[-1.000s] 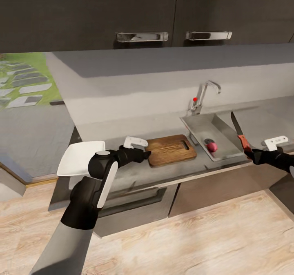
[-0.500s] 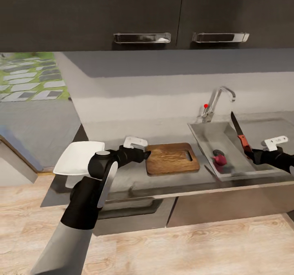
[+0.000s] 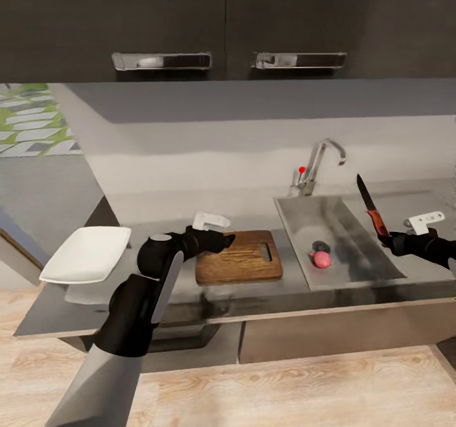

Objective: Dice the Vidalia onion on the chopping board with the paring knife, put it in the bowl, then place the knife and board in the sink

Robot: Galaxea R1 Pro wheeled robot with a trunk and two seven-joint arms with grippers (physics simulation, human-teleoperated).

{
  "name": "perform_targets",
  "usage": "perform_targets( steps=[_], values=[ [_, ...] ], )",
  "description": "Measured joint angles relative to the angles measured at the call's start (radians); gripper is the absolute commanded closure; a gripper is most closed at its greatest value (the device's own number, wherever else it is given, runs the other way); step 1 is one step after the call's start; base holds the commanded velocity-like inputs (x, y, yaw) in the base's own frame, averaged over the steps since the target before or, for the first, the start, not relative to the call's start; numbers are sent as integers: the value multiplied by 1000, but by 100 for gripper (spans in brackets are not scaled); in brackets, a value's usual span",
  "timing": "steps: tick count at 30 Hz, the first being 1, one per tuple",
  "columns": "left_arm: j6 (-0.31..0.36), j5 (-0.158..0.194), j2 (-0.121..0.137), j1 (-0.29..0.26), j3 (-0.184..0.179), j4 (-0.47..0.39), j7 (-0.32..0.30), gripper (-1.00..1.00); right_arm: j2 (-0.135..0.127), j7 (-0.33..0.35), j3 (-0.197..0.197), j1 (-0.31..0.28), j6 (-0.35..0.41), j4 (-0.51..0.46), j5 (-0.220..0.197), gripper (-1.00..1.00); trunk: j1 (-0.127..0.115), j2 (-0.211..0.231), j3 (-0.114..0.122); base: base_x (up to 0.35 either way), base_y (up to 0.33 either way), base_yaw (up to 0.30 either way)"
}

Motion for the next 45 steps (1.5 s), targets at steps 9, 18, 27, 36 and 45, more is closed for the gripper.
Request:
perform_targets(
  steps=[9, 18, 27, 36, 45],
  values=[
    [0, 0, 0, 0, -8, 0, 0, -100, 1, 0, 1, 0, 0, 0, 0, 100, 0, 0, 0, 9, -330, 0],
    [0, 0, 0, 0, -9, 0, 0, -100, 14, 0, 3, 0, 0, 0, 0, 100, 0, 0, 0, 0, -330, 0],
    [0, 0, 0, 0, -9, 0, 0, -100, 21, 0, 5, 0, 0, 0, 0, 100, 0, 0, 0, 117, -314, 0],
    [0, 0, 0, 0, -9, 0, 0, -100, 21, 0, 6, 0, -1, 0, 0, 100, 0, 0, 0, 163, -270, 0],
    [-14, 4, 0, -1, -26, 16, 0, -100, 15, 0, 9, 2, -2, 0, 1, 100, 0, 0, 0, 77, -133, 0]
  ],
)
